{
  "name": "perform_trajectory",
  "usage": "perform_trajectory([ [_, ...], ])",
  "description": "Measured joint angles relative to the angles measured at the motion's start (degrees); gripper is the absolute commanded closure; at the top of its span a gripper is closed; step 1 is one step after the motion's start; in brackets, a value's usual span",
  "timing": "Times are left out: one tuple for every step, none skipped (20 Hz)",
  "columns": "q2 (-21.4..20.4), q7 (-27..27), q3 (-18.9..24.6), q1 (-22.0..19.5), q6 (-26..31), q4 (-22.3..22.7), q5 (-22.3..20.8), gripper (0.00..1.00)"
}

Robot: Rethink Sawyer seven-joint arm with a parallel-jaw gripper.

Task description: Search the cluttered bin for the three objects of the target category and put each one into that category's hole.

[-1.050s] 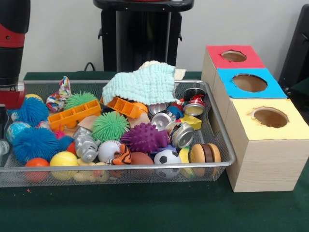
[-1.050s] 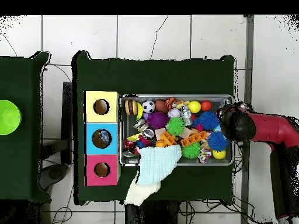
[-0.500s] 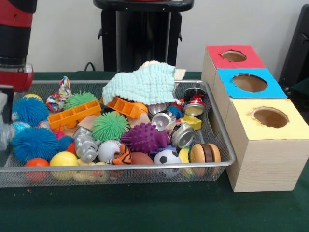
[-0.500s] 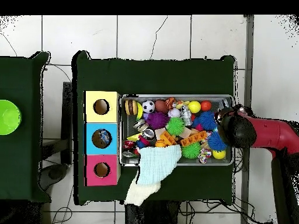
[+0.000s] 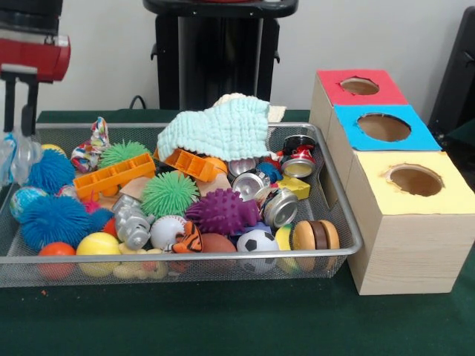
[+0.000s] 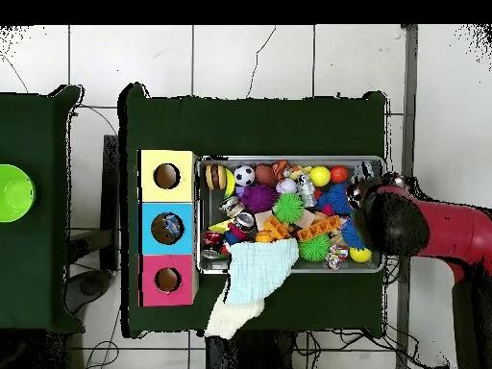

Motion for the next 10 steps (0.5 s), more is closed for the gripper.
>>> perform_trajectory([
  [-0.8,0.0,0.0,0.2,0.1,0.4,0.8,1.00],
  [-1.2,0.0,0.0,0.4,0.1,0.5,1.2,1.00],
  [-3.1,0.0,-0.2,1.2,0.2,1.5,3.3,1.00],
  [-3.9,0.0,-0.3,1.7,0.3,1.9,4.2,1.00],
  [-4.5,0.0,-0.5,2.1,0.3,2.3,4.8,1.00],
  [-6.0,0.0,-1.0,3.3,0.3,3.3,6.4,1.00],
  [-7.0,0.1,-1.5,4.5,0.3,3.9,7.5,1.00],
  [-7.9,0.3,-2.0,5.6,0.3,4.5,8.5,1.00],
  [-8.8,0.4,-2.4,6.7,0.3,5.1,9.4,1.00],
  [-9.3,0.5,-2.7,7.4,0.3,5.5,10.0,1.00],
])
